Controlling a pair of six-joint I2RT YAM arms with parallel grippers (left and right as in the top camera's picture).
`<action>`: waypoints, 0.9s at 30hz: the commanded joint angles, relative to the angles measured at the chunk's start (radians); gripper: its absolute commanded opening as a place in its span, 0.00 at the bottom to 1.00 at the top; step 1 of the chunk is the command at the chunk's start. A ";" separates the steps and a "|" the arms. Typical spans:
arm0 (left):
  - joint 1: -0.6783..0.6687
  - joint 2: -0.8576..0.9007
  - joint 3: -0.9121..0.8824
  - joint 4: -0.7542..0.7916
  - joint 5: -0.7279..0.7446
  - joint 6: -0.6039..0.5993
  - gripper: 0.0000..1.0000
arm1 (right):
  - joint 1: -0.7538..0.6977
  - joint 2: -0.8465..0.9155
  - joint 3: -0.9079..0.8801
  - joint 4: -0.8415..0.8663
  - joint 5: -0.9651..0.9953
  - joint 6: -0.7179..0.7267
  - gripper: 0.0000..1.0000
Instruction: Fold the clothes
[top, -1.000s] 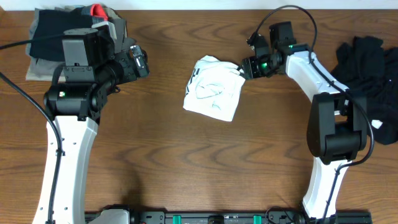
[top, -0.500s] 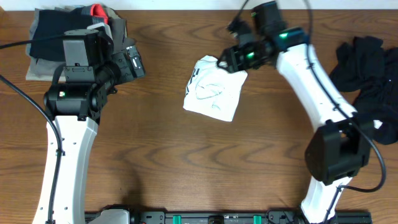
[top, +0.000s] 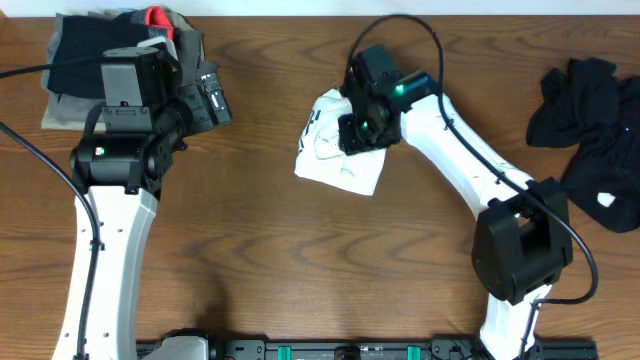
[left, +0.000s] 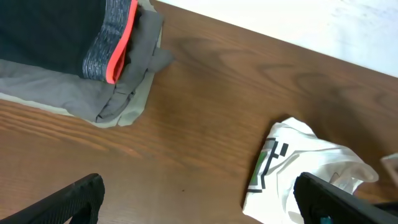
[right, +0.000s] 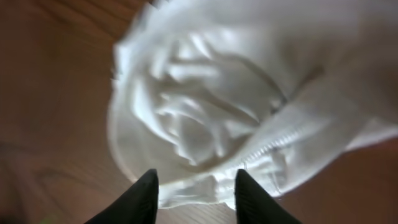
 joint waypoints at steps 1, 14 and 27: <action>0.004 -0.001 -0.002 -0.004 -0.013 0.005 0.98 | 0.005 0.024 -0.040 0.000 0.035 0.048 0.36; 0.004 -0.001 -0.002 -0.012 -0.013 0.005 0.98 | 0.005 0.024 -0.050 0.080 0.024 0.077 0.41; 0.004 -0.001 -0.002 -0.053 -0.013 0.005 0.98 | 0.012 0.079 -0.049 0.027 -0.018 0.076 0.22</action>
